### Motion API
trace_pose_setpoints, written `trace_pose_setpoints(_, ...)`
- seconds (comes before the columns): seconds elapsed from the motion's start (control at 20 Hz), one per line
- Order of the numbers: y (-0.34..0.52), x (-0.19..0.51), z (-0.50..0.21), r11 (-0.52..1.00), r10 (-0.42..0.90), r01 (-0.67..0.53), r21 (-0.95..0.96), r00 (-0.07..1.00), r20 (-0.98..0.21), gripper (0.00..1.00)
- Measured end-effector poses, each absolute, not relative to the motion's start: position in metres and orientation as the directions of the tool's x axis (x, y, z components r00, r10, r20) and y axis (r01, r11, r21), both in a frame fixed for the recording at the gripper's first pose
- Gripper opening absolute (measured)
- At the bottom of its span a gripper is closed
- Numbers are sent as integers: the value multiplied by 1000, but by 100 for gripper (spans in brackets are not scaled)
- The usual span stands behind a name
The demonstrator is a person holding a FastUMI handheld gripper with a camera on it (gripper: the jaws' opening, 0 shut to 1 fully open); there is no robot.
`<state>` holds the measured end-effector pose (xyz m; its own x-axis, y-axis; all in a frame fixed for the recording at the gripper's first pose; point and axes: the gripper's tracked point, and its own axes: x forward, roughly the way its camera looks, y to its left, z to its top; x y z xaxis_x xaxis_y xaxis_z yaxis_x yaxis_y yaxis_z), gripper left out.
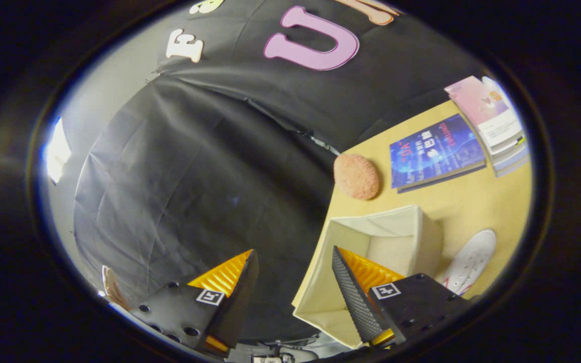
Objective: Open the storage box then place both shoes into the box .Put the left shoe in first, then the right shoe, with the right side of both shoes facing outward in a uniform manner.
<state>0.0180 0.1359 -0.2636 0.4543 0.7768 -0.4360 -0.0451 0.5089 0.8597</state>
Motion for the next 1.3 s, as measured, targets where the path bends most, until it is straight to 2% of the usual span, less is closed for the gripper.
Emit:
trace_pose_setpoints(0.3, 67, -7, -306, 604, 678, 72, 794, 478, -559, 90)
trace_pose_setpoints(0.65, 16, -50, -388, 711, 540, 249, 657, 406, -738, 90)
trace_pose_setpoints(0.9, -7, -88, -433, 782, 445, 331, 528, 296, -845, 82)
trace_pose_setpoints(1.2, -9, -115, -477, 819, 389, 381, 430, 182, -903, 72)
trace_pose_setpoints(1.3, -3, -118, -483, 823, 392, 376, 425, 164, -905, 64)
